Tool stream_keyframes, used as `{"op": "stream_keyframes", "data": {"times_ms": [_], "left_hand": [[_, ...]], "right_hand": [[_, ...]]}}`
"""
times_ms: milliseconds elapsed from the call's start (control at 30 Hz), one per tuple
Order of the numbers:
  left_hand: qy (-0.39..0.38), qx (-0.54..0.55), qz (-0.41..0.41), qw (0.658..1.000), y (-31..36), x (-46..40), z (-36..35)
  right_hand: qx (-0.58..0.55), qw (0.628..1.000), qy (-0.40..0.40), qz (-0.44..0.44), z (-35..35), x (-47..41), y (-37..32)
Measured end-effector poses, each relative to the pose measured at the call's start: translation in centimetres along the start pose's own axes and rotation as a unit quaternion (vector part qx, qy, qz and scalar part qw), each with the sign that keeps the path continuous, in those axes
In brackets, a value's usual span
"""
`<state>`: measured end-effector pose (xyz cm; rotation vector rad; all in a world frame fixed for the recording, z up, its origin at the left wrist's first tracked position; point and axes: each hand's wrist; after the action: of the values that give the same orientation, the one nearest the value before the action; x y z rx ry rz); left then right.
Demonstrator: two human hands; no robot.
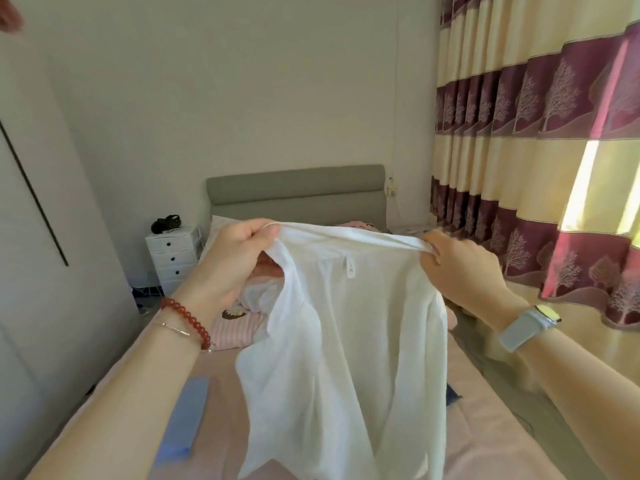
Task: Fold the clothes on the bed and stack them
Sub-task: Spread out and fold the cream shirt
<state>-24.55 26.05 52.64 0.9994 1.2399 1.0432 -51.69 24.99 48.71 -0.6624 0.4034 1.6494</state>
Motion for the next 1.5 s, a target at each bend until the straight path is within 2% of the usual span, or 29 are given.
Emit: {"op": "stream_keyframes", "data": {"times_ms": [100, 167, 267, 367, 500, 633, 733, 833, 933, 1033, 1133, 1333, 1367, 1500], "left_hand": [[0.052, 0.090, -0.053, 0.993, 1.0, 2.2, -0.4], [0.107, 0.135, -0.098, 0.980, 1.7, 3.0, -0.3], [0.169, 0.107, -0.148, 0.969, 2.3, 3.4, 0.3], [0.190, 0.060, -0.163, 0.966, 1.6, 2.3, 0.6], [0.181, 0.042, -0.123, 0.975, -3.0, -2.8, 1.4], [0.127, 0.021, -0.007, 0.992, -11.4, -10.7, 2.8], [0.104, -0.031, 0.066, 0.992, -18.9, -17.9, 4.0], [0.022, -0.071, 0.183, 0.980, -27.1, -24.6, 4.9], [-0.013, -0.120, 0.273, 0.954, -35.6, -27.1, 5.6], [-0.004, -0.171, 0.349, 0.921, -44.4, -24.6, 6.2], [-0.009, -0.192, 0.444, 0.875, -51.9, -18.1, 6.3], [0.066, -0.342, 0.549, 0.760, -60.9, -5.7, 6.6], [0.062, -0.362, 0.556, 0.745, -61.7, -4.4, 6.4], [0.075, -0.427, 0.564, 0.703, -63.7, -1.6, 6.1]], "right_hand": [[-0.063, 0.985, 0.157, -0.022, 1.8, 0.8, -0.8], [-0.120, 0.969, 0.211, -0.043, 2.7, 0.5, -1.5], [-0.290, 0.924, 0.232, -0.087, 3.1, -0.8, -2.5], [-0.410, 0.875, 0.224, -0.125, 2.1, -2.2, -3.6], [-0.431, 0.873, 0.167, -0.155, -3.6, -4.3, -4.2], [-0.426, 0.876, 0.100, -0.202, -13.0, -7.2, -4.2], [-0.427, 0.874, 0.046, -0.228, -22.3, -10.1, -4.2], [-0.467, 0.842, -0.083, -0.258, -32.6, -12.3, -4.4], [-0.470, 0.805, -0.255, -0.256, -41.3, -10.7, -4.6], [-0.415, 0.793, -0.356, -0.269, -47.7, -4.8, -4.3], [-0.344, 0.784, -0.381, -0.350, -51.8, 3.5, -3.6], [-0.261, 0.748, -0.409, -0.453, -54.2, 15.2, -1.8], [-0.256, 0.748, -0.419, -0.447, -54.4, 16.3, -1.8], [-0.190, 0.789, -0.470, -0.347, -55.9, 19.3, -1.5]]}}
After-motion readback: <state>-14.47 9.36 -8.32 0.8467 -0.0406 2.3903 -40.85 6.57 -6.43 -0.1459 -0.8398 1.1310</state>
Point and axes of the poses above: each hand's wrist, its own x-axis away from the middle knuckle, its own z-axis out of the back of the hand, y = z × x, and after that the axes turned 6 degrees about z, right-handed
